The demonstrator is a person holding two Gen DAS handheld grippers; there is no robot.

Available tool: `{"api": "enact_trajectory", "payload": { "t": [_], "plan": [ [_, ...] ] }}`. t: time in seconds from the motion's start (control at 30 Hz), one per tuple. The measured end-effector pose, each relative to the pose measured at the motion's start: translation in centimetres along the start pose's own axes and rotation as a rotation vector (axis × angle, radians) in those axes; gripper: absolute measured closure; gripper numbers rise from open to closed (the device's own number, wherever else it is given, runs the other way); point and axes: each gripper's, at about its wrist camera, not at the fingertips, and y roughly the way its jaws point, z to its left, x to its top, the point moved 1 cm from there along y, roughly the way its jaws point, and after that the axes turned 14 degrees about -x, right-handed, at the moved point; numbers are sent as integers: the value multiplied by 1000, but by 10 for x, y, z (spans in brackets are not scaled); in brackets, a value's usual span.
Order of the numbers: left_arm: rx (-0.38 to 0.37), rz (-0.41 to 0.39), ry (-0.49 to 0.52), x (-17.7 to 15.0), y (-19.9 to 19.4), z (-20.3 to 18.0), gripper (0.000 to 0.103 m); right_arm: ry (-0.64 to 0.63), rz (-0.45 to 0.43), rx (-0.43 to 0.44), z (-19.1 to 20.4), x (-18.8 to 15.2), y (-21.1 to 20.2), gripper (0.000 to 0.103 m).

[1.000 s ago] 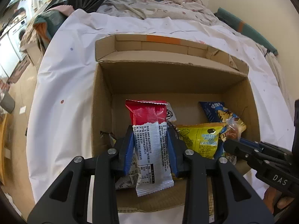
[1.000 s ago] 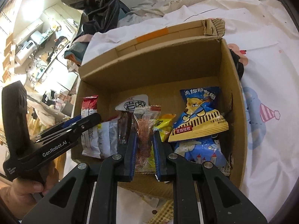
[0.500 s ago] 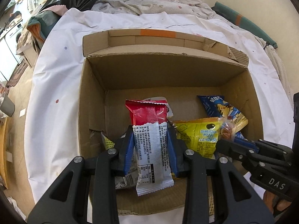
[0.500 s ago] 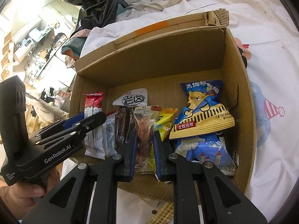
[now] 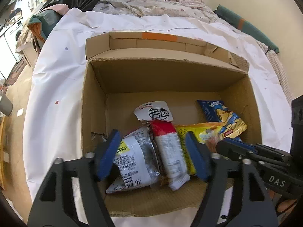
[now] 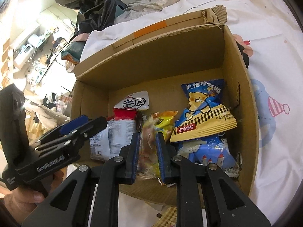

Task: Organize snacks
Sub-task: 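Open both tools to drop the bar and packet into the box, then withdraw both open tools from the box toward the remaining bars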

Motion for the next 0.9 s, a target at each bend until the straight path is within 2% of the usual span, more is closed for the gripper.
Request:
{"api": "enact_trajectory", "payload": {
  "t": [0.2,0.23,0.27,0.33,0.43,0.57,0.9],
  "plan": [
    [12,-41,22,1,-12,-3,26,2,-28,2,0,2,-10,79],
    [10,-47,21,0,-14,-3,23,5,-35,-1,0,2,-12,69],
    [9,-53,21,0,-17,-3,21,10,-42,-4,-1,3,-14,52],
    [10,-72,28,-1,-22,-5,15,28,-65,-2,-4,2,-20,35],
    [30,-110,51,-4,-30,-6,11,8,-94,-29,-3,0,-27,35],
    [43,-118,66,-9,-39,-5,11,-2,-110,-39,-2,-6,-36,35],
    [45,-120,13,-39,-64,2,11,11,-138,-59,-10,-24,-65,35]
  ]
}}
